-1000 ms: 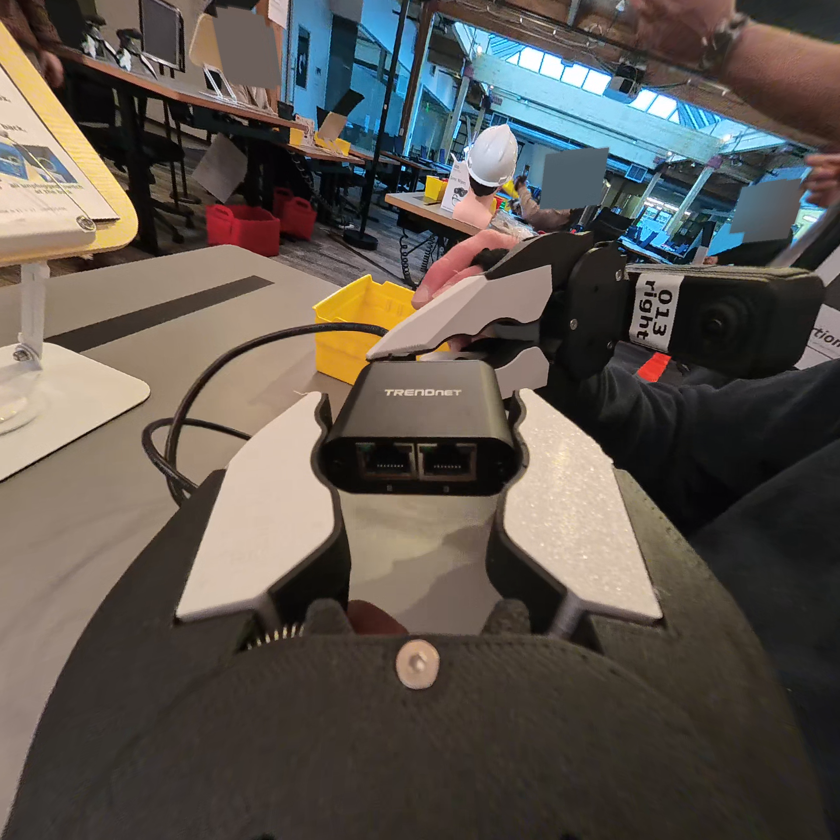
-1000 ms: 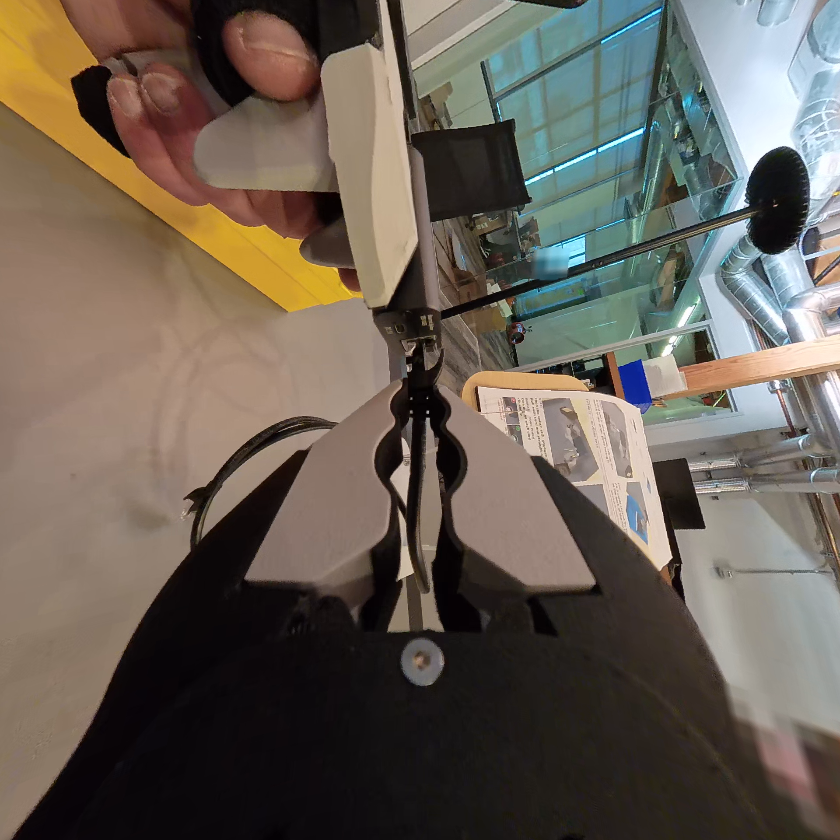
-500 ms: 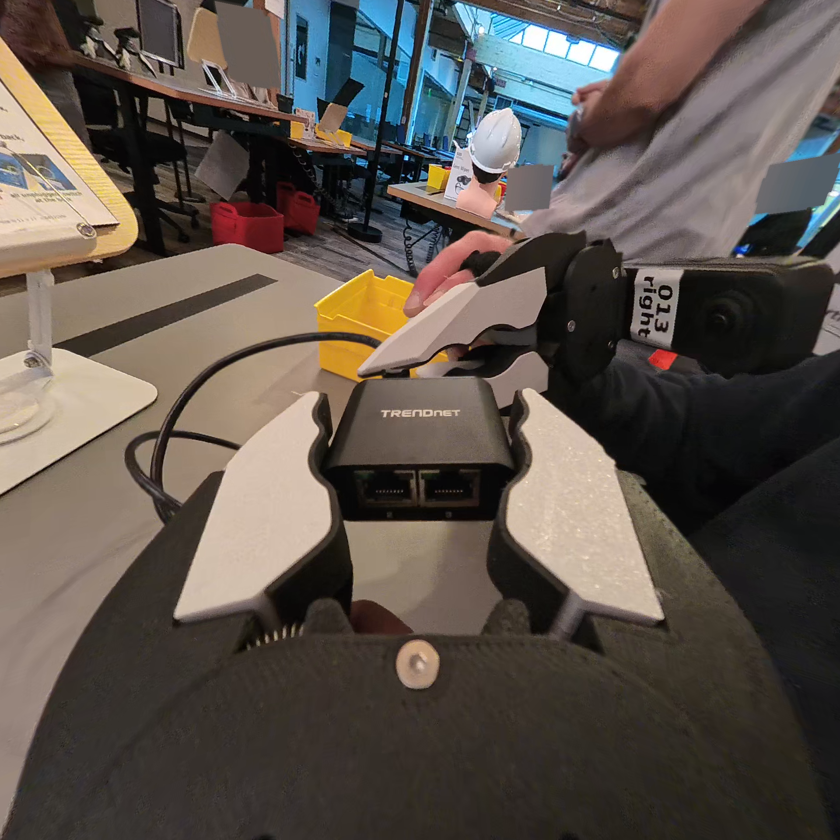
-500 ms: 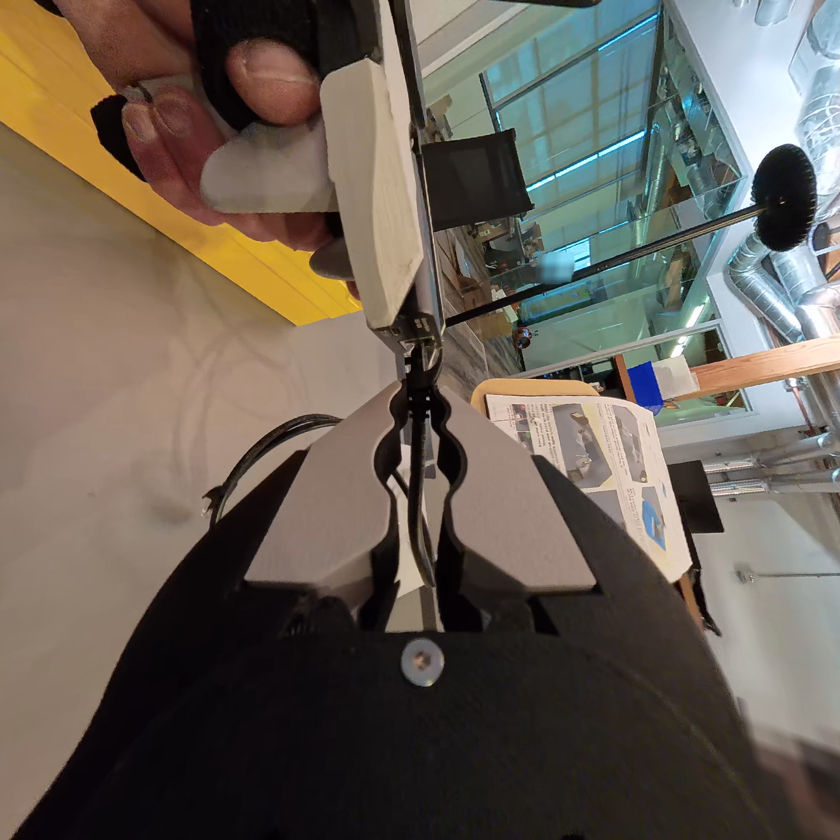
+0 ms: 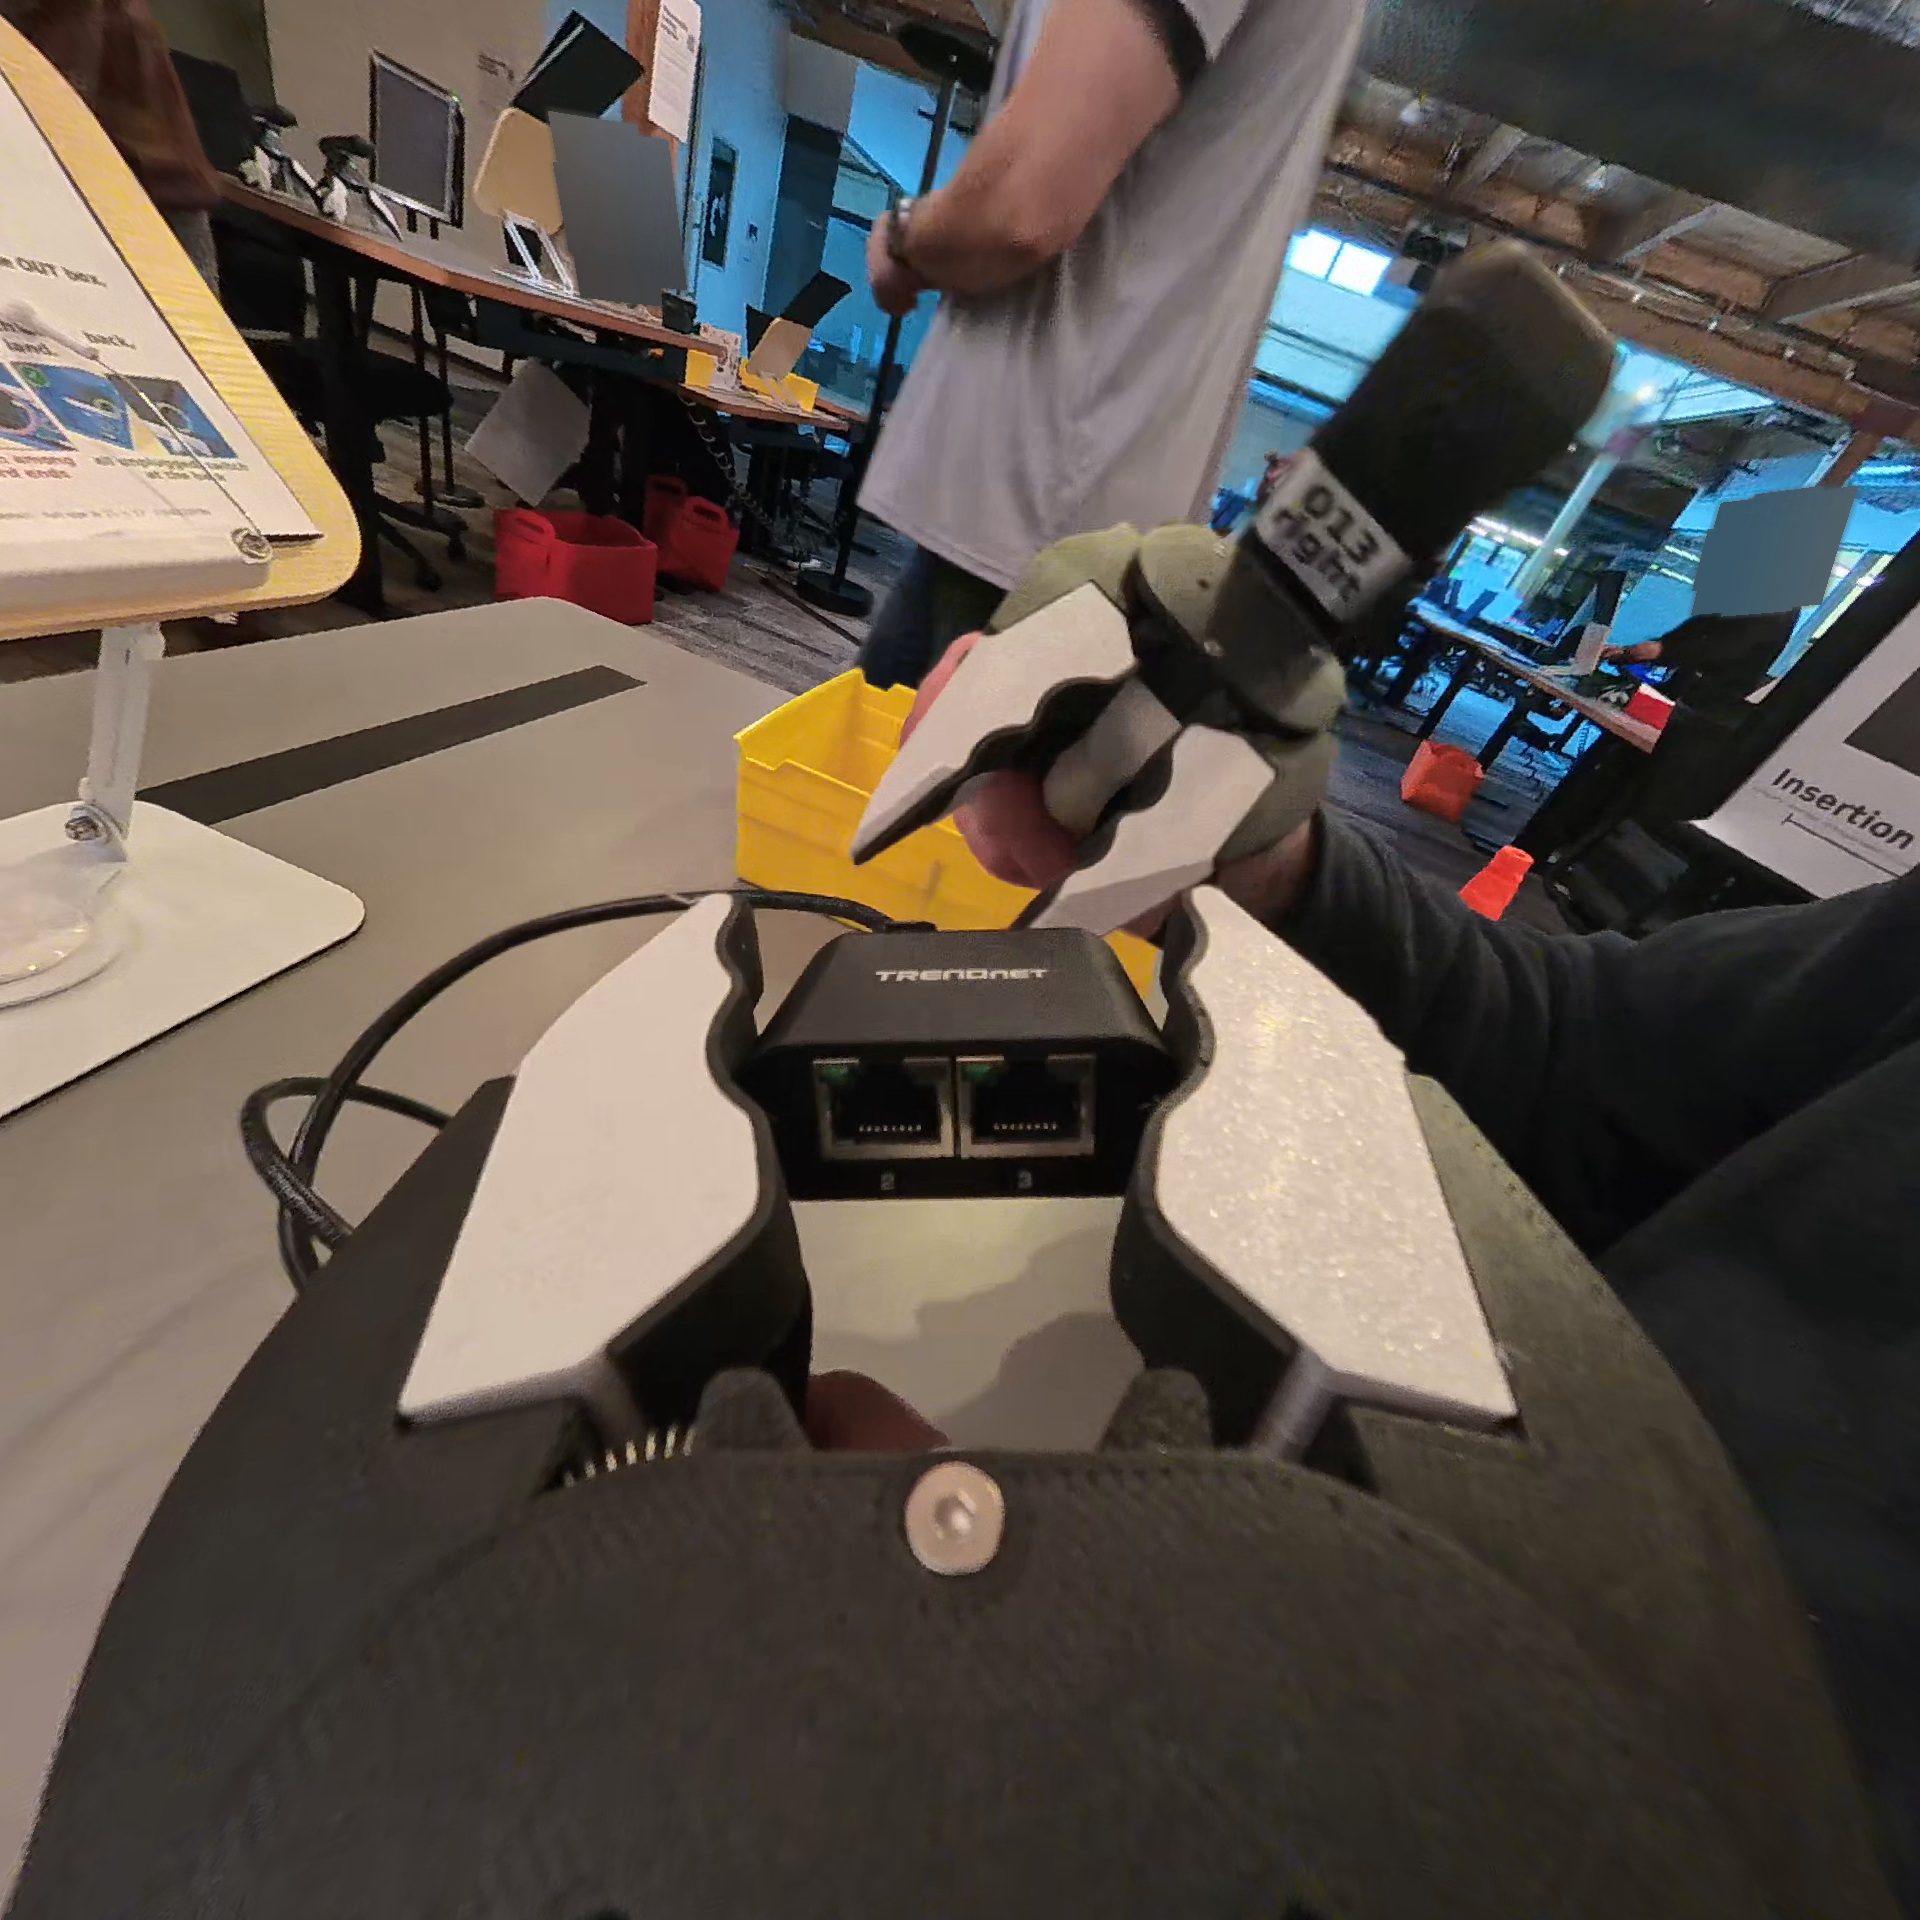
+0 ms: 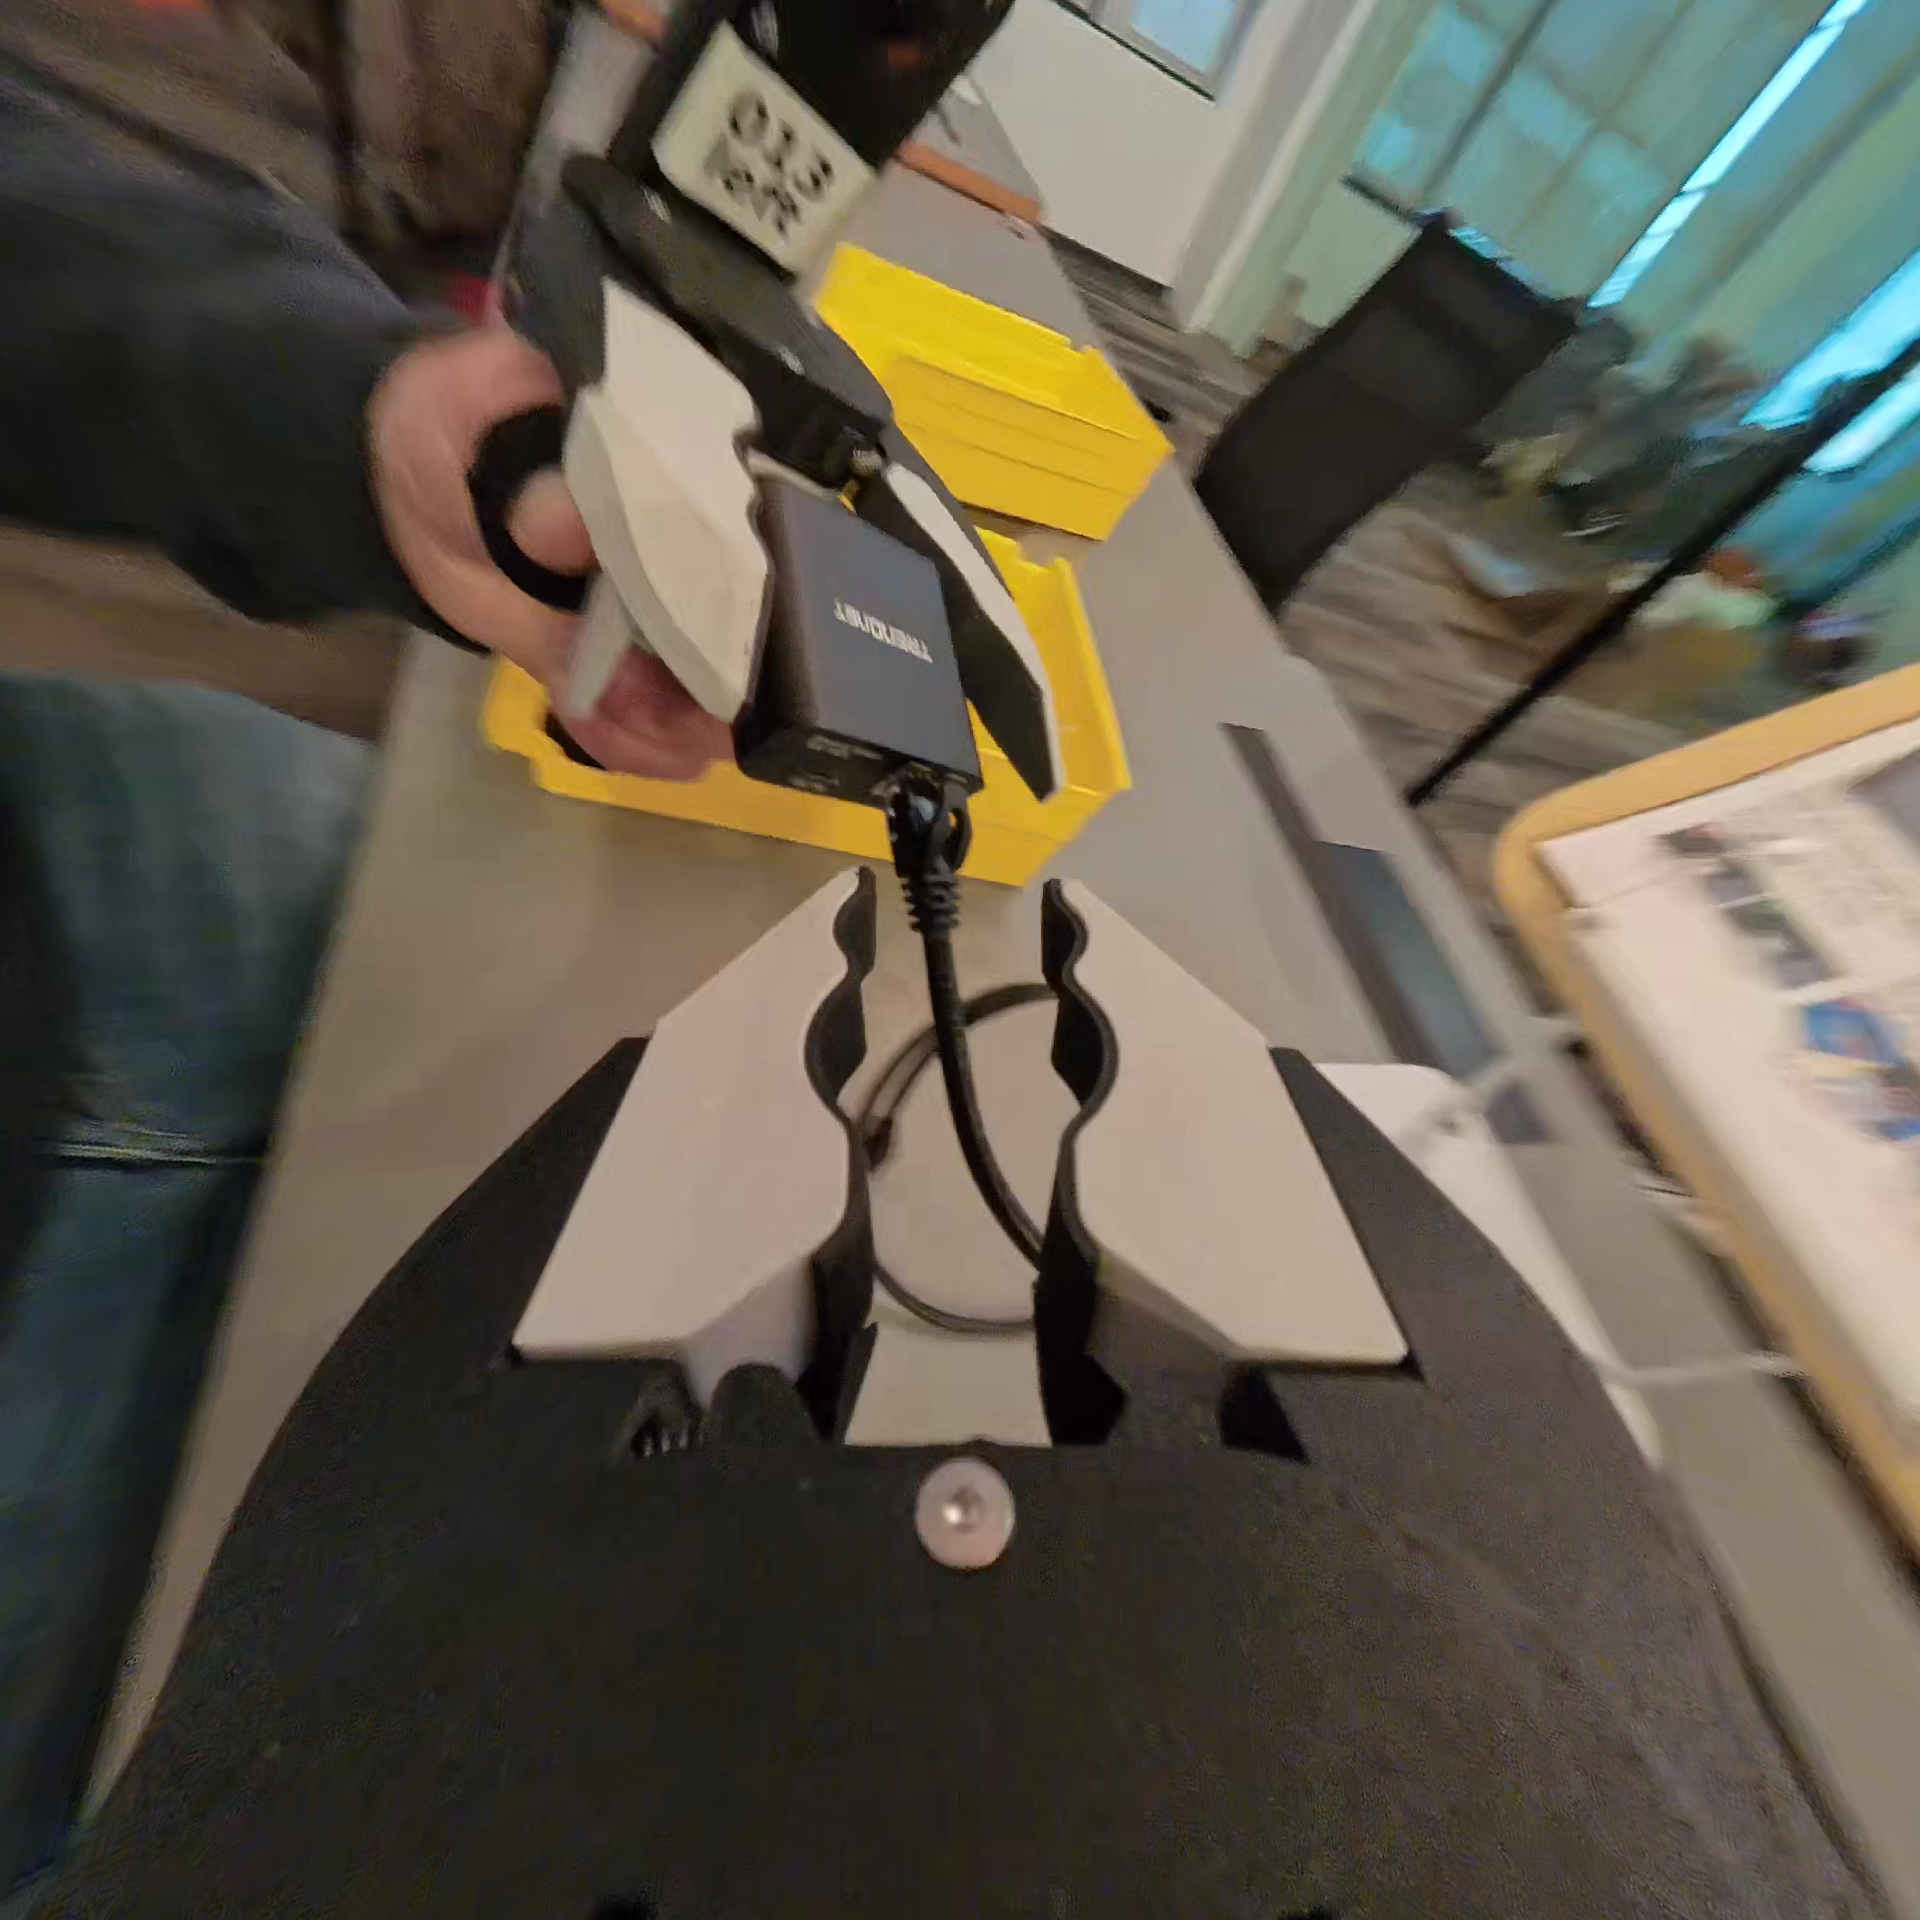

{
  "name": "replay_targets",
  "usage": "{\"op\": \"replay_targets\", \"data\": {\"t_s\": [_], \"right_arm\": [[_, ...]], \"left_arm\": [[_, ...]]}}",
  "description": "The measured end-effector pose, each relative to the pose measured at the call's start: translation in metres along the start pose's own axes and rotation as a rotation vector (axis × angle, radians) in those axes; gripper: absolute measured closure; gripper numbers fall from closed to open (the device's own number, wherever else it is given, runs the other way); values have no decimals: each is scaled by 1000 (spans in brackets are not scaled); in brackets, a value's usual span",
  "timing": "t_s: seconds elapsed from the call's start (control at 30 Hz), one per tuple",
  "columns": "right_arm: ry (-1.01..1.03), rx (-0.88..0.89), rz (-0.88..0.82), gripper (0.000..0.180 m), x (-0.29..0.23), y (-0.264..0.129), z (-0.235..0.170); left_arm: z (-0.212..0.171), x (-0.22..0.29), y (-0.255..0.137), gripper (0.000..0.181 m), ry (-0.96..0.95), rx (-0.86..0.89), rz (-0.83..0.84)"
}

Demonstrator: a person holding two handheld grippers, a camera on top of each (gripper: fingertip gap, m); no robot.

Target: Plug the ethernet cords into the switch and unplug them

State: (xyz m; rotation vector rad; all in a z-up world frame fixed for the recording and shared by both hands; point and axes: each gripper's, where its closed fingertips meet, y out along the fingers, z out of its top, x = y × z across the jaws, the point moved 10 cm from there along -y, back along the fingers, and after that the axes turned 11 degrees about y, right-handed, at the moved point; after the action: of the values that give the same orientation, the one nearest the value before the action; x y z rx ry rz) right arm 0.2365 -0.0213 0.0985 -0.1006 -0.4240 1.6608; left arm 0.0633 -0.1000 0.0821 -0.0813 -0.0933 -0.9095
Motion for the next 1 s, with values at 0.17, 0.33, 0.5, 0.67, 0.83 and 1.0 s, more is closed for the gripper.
{"op": "replay_targets", "data": {"t_s": [0.17,0.33,0.5,0.67,0.83,1.0], "right_arm": [[256,-20,217,151,14,6,-3],[379,-19,358,167,17,19,-7],[346,-28,338,168,16,18,-5],[300,-83,304,168,16,13,-1],[243,-149,275,168,16,12,3],[213,-203,290,168,18,12,7]], "left_arm": [[0,1,0,106,24,18,-14],[0,4,0,106,47,34,-34],[-1,3,0,106,95,-37,-51],[-1,3,1,106,174,-130,-25],[-4,4,3,106,198,-220,-21],[-8,4,5,106,203,-240,-23]]}}
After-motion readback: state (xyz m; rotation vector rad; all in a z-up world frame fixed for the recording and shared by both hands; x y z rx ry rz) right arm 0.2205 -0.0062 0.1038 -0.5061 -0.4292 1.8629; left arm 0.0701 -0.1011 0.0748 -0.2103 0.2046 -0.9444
